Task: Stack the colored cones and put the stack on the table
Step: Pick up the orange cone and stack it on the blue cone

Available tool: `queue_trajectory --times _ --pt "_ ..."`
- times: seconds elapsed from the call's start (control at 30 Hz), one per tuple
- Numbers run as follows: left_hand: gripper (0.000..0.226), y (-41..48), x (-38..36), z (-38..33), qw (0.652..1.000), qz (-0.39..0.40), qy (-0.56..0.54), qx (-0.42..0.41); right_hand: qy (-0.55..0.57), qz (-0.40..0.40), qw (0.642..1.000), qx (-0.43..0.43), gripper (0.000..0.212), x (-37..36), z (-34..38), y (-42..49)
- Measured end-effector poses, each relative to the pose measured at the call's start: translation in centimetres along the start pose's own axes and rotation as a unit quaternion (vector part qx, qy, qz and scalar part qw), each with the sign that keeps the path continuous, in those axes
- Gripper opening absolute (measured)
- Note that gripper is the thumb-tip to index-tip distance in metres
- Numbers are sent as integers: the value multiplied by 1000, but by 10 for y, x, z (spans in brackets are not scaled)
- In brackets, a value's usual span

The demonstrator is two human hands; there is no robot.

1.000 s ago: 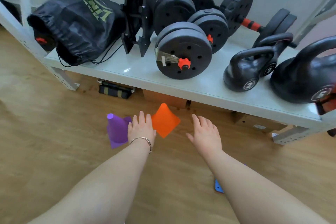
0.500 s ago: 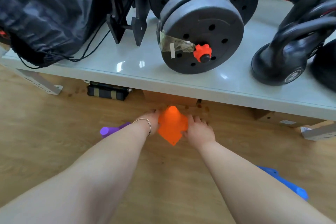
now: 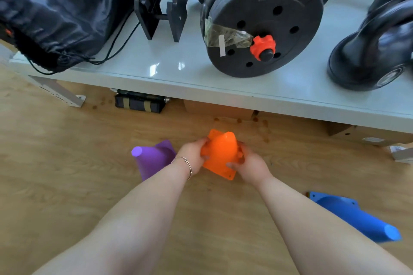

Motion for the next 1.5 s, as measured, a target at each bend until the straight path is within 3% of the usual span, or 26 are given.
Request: queue_trajectory --times 0.23,0.47,0.77,1.2,1.5 --pt "63 -48 -18 -24 998 -50 -48 -3 23 -2 999 33 85 23 -20 -46" --pt "61 -105 -32 -102 990 -89 -103 -34 111 -24 992 60 84 90 -42 -116" --pt "58 -161 -51 -189 978 -124 -156 -69 93 -50 988 110 78 172 -79 -182" --pt "61 -192 -95 -289 984 -44 -138 -108 18 -66 993 93 81 247 -155 -239" --pt "62 -170 -153 -285 988 4 -125 -92 12 -44 997 64 77 227 -214 -223"
Point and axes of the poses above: each hand's wrist, its own y-axis towards the middle knuckle, its own x-axis out of the back of the hand, z = x × y, the point moved 3 cm from there along y, towards the middle knuckle, and after that the axes turned 4 degrees about -y, right-handed, at the moved point
